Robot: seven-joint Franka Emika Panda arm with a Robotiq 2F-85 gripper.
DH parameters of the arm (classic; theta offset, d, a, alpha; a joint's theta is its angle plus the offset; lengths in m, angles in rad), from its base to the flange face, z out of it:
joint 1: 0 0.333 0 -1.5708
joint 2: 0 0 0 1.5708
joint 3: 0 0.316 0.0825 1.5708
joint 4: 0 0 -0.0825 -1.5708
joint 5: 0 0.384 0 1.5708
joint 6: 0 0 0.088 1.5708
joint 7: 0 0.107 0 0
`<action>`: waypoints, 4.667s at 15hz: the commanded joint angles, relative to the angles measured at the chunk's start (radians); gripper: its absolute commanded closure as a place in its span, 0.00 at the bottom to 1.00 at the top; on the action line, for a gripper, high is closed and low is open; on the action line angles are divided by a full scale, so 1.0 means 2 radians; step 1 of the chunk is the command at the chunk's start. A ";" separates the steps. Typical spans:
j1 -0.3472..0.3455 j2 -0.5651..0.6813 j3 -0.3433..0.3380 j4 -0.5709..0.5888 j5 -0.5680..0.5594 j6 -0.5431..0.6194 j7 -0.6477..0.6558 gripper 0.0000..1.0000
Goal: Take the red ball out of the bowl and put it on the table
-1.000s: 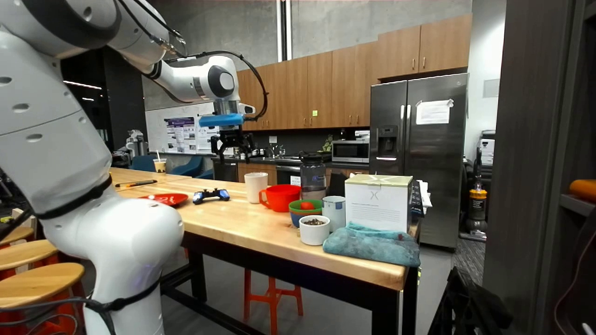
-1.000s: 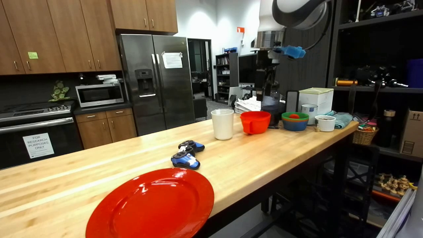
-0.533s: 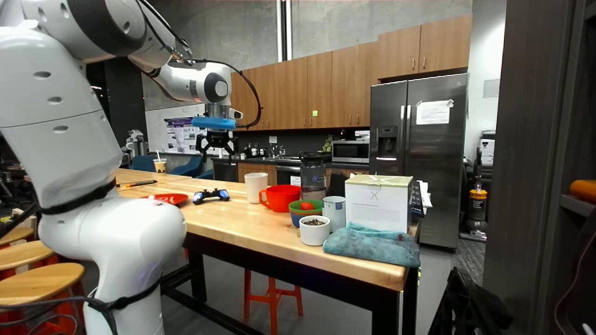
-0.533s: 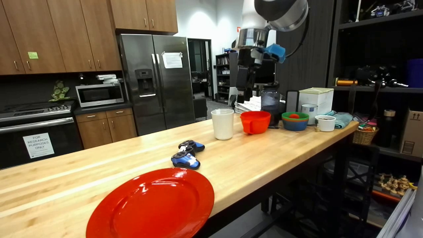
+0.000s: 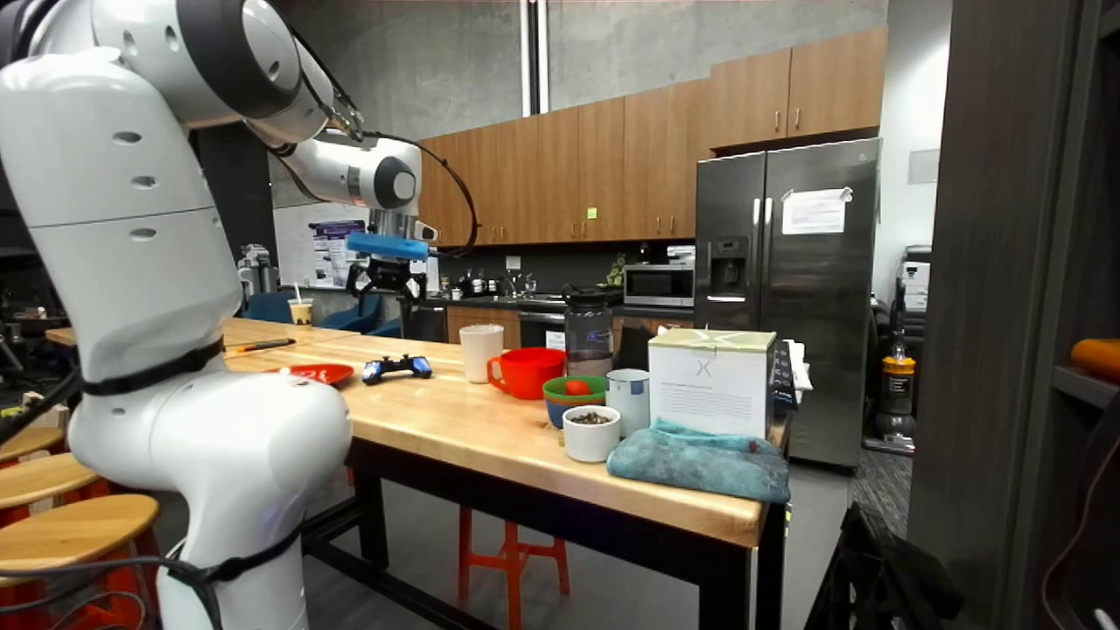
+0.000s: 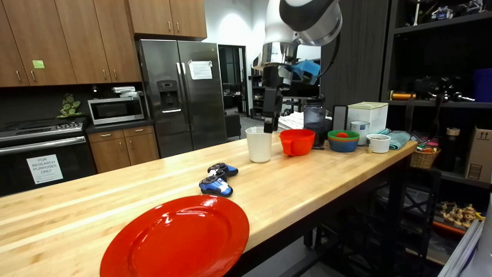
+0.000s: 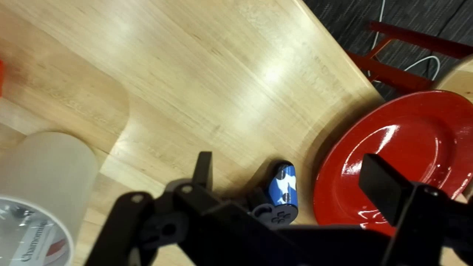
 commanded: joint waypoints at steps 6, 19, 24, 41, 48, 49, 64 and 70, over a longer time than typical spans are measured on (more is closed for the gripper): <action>0.012 0.044 0.023 0.025 0.031 -0.009 -0.023 0.00; -0.003 0.048 0.042 0.016 -0.104 -0.010 0.090 0.00; -0.022 0.005 0.037 0.004 -0.168 -0.062 0.190 0.00; -0.082 -0.198 -0.003 -0.158 -0.165 -0.197 0.269 0.00; -0.082 -0.207 -0.004 -0.165 -0.165 -0.197 0.269 0.00; -0.082 -0.207 -0.004 -0.165 -0.165 -0.197 0.269 0.00; -0.145 -0.186 -0.009 -0.178 -0.312 -0.160 0.326 0.00; -0.171 -0.186 -0.009 -0.214 -0.317 -0.099 0.427 0.00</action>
